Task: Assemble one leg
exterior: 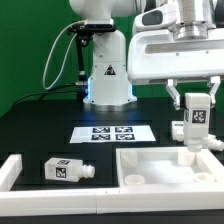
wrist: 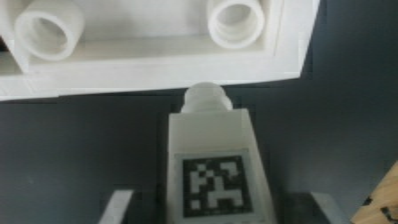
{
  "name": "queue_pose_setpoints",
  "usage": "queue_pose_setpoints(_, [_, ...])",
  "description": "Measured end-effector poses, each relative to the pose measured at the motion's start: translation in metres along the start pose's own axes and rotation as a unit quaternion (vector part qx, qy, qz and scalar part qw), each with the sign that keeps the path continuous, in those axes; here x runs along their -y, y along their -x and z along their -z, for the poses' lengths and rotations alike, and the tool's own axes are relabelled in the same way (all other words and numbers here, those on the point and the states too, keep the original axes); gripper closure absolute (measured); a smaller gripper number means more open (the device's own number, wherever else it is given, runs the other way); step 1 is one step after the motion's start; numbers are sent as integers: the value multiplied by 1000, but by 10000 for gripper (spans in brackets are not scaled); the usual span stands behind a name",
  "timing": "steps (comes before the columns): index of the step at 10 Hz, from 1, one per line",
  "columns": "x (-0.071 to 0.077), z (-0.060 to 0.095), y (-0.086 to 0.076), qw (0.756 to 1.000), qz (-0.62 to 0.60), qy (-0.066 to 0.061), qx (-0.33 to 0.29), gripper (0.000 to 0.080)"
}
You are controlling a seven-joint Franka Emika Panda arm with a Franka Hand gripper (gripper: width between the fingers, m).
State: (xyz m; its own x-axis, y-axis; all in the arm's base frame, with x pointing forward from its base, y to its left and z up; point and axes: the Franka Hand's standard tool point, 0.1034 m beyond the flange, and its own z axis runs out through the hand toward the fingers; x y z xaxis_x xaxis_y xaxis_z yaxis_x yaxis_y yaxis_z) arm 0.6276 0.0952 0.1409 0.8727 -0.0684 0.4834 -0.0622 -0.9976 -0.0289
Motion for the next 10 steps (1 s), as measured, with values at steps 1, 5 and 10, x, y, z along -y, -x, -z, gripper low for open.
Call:
queue_pose_setpoints(1, [8,-8,8,1000,6,0,-1,512])
queue_pose_setpoints(5, [22,-30,28,1000,18,2,8,512])
queue_pose_setpoints(10, [18,-38,30,1000,20,6,11,512])
